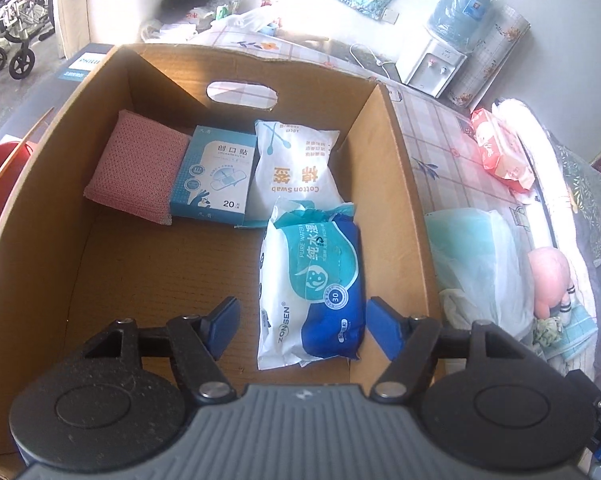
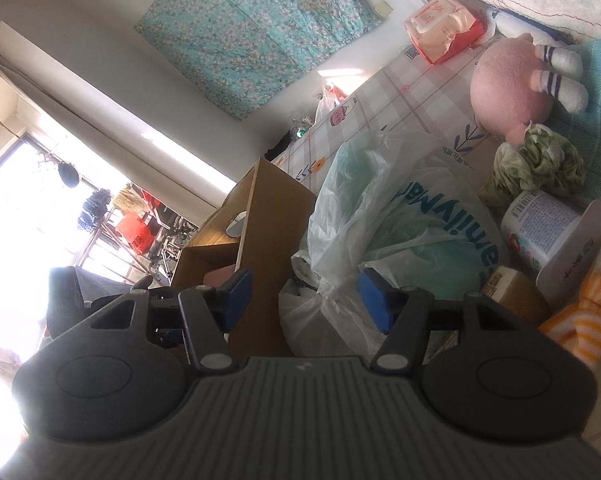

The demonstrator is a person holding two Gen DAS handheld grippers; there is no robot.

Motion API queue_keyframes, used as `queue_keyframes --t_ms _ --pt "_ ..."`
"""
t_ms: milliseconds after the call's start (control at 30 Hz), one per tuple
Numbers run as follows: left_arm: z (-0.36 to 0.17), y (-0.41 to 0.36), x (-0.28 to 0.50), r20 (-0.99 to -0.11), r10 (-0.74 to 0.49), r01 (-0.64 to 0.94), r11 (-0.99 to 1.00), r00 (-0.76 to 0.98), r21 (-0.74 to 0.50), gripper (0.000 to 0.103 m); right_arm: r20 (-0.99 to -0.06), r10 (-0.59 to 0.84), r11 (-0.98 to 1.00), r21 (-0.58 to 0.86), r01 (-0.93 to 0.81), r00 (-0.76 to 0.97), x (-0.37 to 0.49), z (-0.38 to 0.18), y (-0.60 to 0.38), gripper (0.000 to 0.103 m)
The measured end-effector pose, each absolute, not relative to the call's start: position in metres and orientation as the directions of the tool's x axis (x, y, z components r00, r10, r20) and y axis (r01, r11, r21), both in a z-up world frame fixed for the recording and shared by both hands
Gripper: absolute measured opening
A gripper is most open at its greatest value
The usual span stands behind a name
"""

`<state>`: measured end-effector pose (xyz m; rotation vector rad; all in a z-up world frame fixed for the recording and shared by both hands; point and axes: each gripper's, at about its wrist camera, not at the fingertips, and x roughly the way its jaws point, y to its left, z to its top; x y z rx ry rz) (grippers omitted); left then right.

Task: Organize soft objects
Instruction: 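Move the left gripper over to the pink plush toy on the bed, then close the left gripper on the pink plush toy's body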

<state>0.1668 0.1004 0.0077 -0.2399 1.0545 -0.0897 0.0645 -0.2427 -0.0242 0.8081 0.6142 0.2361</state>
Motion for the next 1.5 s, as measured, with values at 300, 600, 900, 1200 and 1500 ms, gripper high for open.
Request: queue_keyframes --t_ms 300,600,900,1200,1500 --pt "0.069 0.044 0.120 -0.726 -0.211 0.161 0.977 0.654 -0.139 0.081 -0.405 0.357 0.681 0.729 0.062 0.841 0.034 -0.018 -0.276 0.061" --pt "0.082 -0.082 0.143 -0.732 -0.352 0.494 0.869 0.584 -0.024 0.086 -0.418 0.249 0.764 0.640 0.088 0.874 0.064 0.039 -0.355 0.073" --pt "0.034 -0.196 0.211 -0.825 -0.344 0.612 0.791 0.449 0.003 0.074 -0.570 0.309 0.690 0.685 0.233 0.761 0.174 0.010 -0.451 0.075" --pt "-0.005 -0.244 0.252 -0.871 -0.318 0.630 0.777 0.375 -0.012 0.062 -0.707 0.359 0.711 0.630 0.312 0.610 0.268 -0.036 -0.479 0.078" --pt "-0.013 -0.244 0.278 -0.887 -0.333 0.596 0.798 0.319 -0.085 0.070 -0.631 0.537 0.619 0.745 0.247 0.559 0.288 -0.056 -0.464 0.080"
